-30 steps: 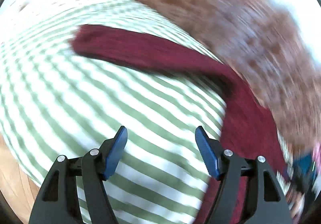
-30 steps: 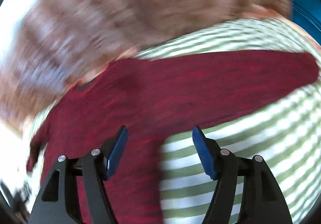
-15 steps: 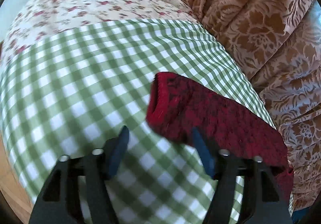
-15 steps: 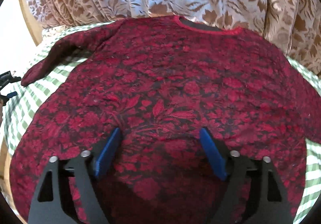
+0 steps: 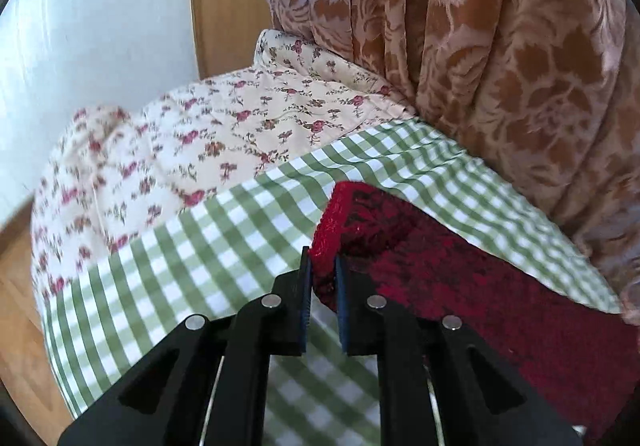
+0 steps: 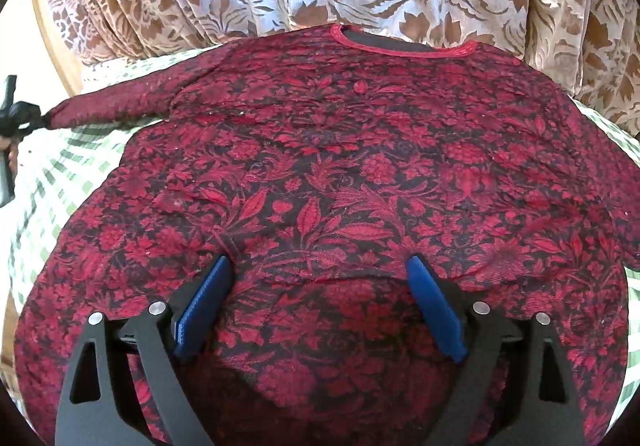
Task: Fold small clothes
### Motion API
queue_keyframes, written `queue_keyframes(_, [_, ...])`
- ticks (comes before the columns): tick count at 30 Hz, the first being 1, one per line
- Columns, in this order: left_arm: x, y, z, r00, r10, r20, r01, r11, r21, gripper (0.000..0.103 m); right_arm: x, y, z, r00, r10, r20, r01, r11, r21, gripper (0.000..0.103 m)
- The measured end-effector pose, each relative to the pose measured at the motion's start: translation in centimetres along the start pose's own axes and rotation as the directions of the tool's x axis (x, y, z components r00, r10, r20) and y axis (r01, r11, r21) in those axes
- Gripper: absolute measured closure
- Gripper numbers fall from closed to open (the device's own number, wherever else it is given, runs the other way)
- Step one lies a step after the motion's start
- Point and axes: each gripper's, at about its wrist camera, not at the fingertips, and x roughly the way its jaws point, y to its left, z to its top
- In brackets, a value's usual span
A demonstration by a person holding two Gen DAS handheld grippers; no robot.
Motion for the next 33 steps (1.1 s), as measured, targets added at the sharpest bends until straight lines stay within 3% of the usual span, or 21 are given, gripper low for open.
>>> queue_keyframes(3, [2.3, -1.0, -0.9, 0.996, 0.063, -0.061, -0.062, 0.998, 0.02, 0.089, 0.1, -0.2, 0.0, 1.0, 0.003, 0.002, -0.003, 1.0, 0.005, 0.013])
queue_keyframes(5, [2.9, -0.7, -1.7, 0.992, 0.085, -0.097, -0.086, 0.996, -0.012, 0.08, 0.1, -0.2, 0.1, 1.0, 0.004, 0.004, -0.004, 1.0, 0.007, 0.013])
queue_keyframes(6, [2.8, -0.2, -2.1, 0.992, 0.071, -0.104, -0.076, 0.996, -0.046, 0.07, 0.1, -0.2, 0.1, 1.0, 0.007, 0.004, -0.007, 1.0, 0.006, 0.013])
queue_keyframes(8, [1.7, 0.2, -2.8, 0.994, 0.07, -0.08, -0.075, 0.995, -0.066, 0.056, 0.1, -0.2, 0.1, 1.0, 0.009, 0.006, -0.009, 1.0, 0.007, 0.012])
queue_keyframes(9, [0.6, -0.1, -3.2, 0.996, 0.066, -0.055, -0.068, 0.996, -0.051, 0.056, 0.2, -0.2, 0.1, 1.0, 0.01, 0.006, -0.01, 1.0, 0.007, 0.012])
queue_keyframes(11, [-1.8, -1.3, -4.1, 1.0, -0.006, -0.028, 0.006, 1.0, -0.016, 0.057, 0.2, -0.3, 0.1, 1.0, 0.014, 0.007, -0.014, 1.0, 0.008, 0.011])
queue_keyframes(13, [-5.2, -3.1, -5.6, 0.99, -0.141, -0.004, 0.141, 0.99, 0.025, 0.057, 0.2, -0.3, 0.1, 1.0, 0.018, 0.007, -0.019, 1.0, 0.012, 0.011])
queue_keyframes(14, [-6.9, -4.2, -6.5, 0.978, -0.208, -0.003, 0.208, 0.977, 0.05, 0.057, 0.2, -0.4, 0.1, 1.0, 0.021, 0.008, -0.021, 1.0, 0.012, 0.011])
queue_keyframes(16, [-10.9, -7.0, -9.1, 0.93, -0.368, -0.019, 0.367, 0.923, 0.118, 0.057, 0.1, -0.5, 0.2, 1.0, 0.028, 0.009, -0.028, 0.999, 0.017, 0.011])
queue_keyframes(17, [-12.7, -8.4, -10.5, 0.9, -0.436, -0.032, 0.435, 0.887, 0.153, 0.057, 0.1, -0.6, 0.2, 0.999, 0.034, 0.01, -0.034, 0.999, 0.022, 0.011])
queue_keyframes(18, [-14.9, -10.2, -12.5, 0.858, -0.511, -0.059, 0.511, 0.835, 0.203, 0.057, 0.0, -0.7, 0.2, 0.999, 0.038, 0.009, -0.039, 0.999, 0.024, 0.011])
queue_keyframes(21, [-19.3, -14.2, -17.8, 0.768, -0.623, -0.147, 0.637, 0.719, 0.277, 0.054, -0.7, -1.3, 0.4, 0.998, 0.055, 0.006, -0.055, 0.998, 0.044, 0.015])
queue_keyframes(24, [-21.5, -16.9, -22.6, 0.716, -0.659, -0.232, 0.697, 0.649, 0.307, 0.054, -2.8, -4.1, 0.5, 0.997, 0.08, 0.023, -0.082, 0.988, 0.129, 0.035])
queue_keyframes(25, [-22.0, -17.5, -23.8, 0.707, -0.66, -0.252, 0.705, 0.635, 0.315, 0.054, -3.5, -5.3, 0.4, 0.996, 0.08, 0.038, -0.086, 0.982, 0.168, 0.037])
queue_keyframes(27, [-22.9, -18.6, -25.8, 0.705, -0.651, -0.282, 0.708, 0.619, 0.34, 0.054, -6.0, -10.6, -0.3, 0.992, 0.074, 0.103, -0.103, 0.941, 0.322, 0.037])
queue_keyframes(29, [-23.3, -19.1, -27.0, 0.719, -0.635, -0.284, 0.693, 0.62, 0.368, 0.054, -8.0, -16.2, -1.7, 0.987, 0.046, 0.152, -0.114, 0.873, 0.475, 0.037])
queue_keyframes(33, [-22.6, -19.6, -28.7, 0.741, -0.588, -0.325, 0.671, 0.639, 0.375, 0.05, -11.6, -29.0, -6.5, 0.977, -0.092, 0.192, -0.081, 0.672, 0.736, 0.037])
